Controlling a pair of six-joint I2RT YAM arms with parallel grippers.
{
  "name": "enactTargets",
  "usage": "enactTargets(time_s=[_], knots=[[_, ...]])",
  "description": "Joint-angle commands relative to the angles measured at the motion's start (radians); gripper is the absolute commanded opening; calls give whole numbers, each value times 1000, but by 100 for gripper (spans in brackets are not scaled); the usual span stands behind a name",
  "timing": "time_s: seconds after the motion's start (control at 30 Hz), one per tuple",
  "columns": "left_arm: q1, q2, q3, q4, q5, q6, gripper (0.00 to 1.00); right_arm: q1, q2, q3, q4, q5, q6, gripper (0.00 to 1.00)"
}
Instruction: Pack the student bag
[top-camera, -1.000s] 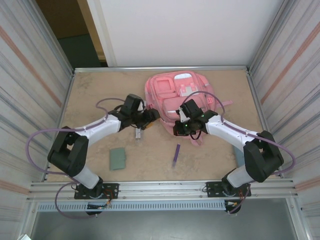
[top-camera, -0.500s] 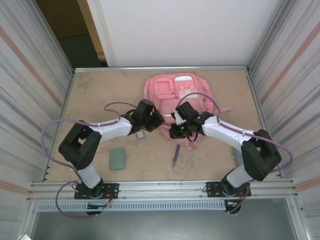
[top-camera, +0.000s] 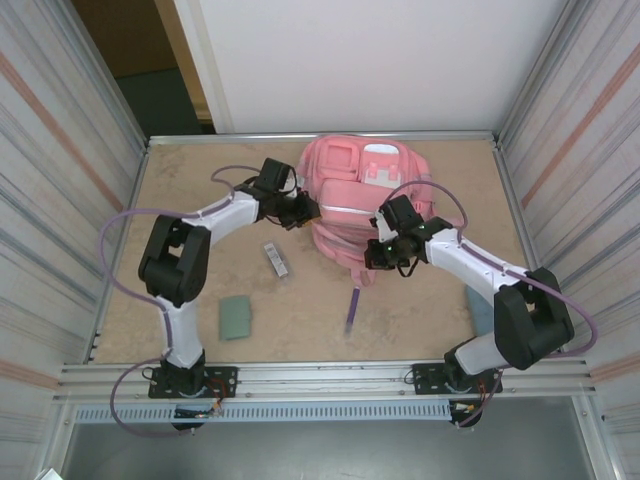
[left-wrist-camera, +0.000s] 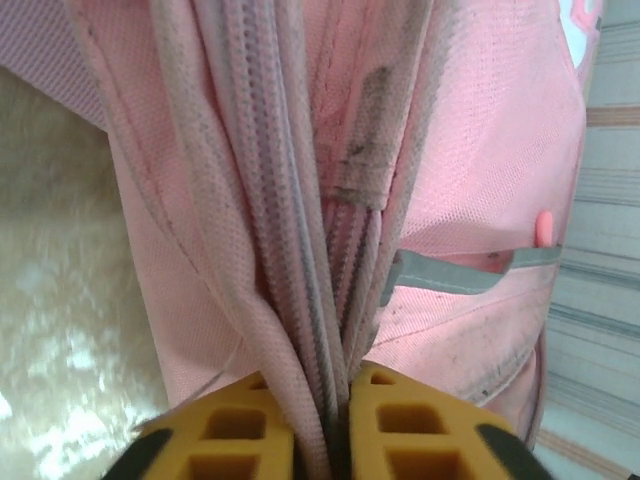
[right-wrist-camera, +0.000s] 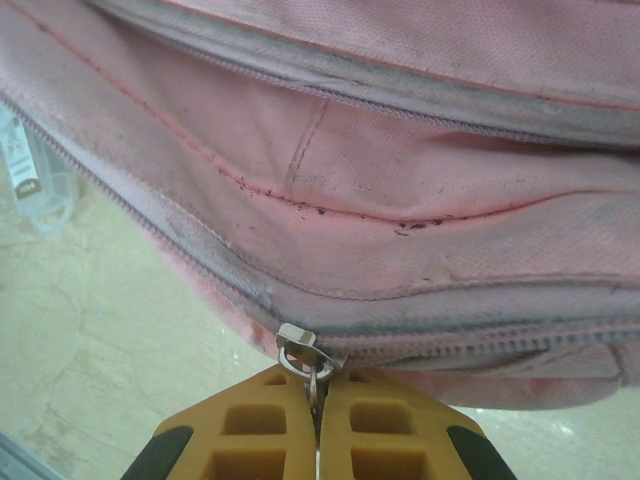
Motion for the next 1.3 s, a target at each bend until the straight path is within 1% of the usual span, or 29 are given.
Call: enactTargets(time_s=[0.0, 0.03, 0.13, 0.23, 0.3, 0.4, 0.47, 0.5, 0.53, 0.6, 0.67, 0.73, 0.83, 0.9, 0.97, 1.03, 1.1, 1.17, 1.27], knots=[[62, 32, 70, -10, 12, 65, 37, 21, 44, 21, -17, -47, 29, 0], [73, 21, 53, 10, 14, 36, 41, 32, 65, 39, -5, -47, 42, 0], [91, -81, -70, 86, -7, -25, 46, 80, 126, 107, 11, -28, 61, 0], [87, -218, -209, 72, -48, -70, 52, 113, 167, 156, 29, -31, 70, 0], [67, -286, -300, 84, -42, -126, 54, 125, 184, 171, 42, -48, 76, 0], [-7, -353, -390, 124, -75, -197, 58, 128, 188, 169, 69, -78, 92, 0], [-48, -365, -404, 135, -110, -234, 60, 130, 186, 157, 96, -104, 99, 0], [-66, -362, -403, 146, -130, -250, 65, 133, 185, 152, 110, -117, 102, 0], [-80, -355, -399, 161, -149, -259, 66, 135, 185, 147, 122, -129, 105, 0], [-108, -320, -380, 160, -201, -290, 67, 143, 188, 141, 147, -147, 117, 0], [-132, -283, -369, 202, -229, -321, 66, 151, 190, 145, 160, -170, 127, 0], [-150, -242, -357, 230, -256, -336, 59, 156, 189, 147, 169, -186, 137, 0], [-152, -207, -332, 226, -292, -336, 40, 152, 177, 151, 134, -159, 131, 0], [-142, -207, -330, 243, -292, -308, 16, 139, 164, 152, 74, -124, 98, 0], [-121, -221, -322, 239, -274, -264, 0, 111, 150, 139, 11, -92, 58, 0], [-100, -230, -295, 213, -239, -193, 0, 70, 134, 121, -51, -54, 30, 0], [-69, -228, -248, 150, -184, -103, 0, 18, 112, 91, -105, -9, 6, 0], [-42, -228, -222, 119, -148, -53, 0, -34, 87, 60, -133, 23, -7, 0], [3, -213, -217, 125, -82, -9, 0, -122, 60, 17, -152, 41, -10, 0]])
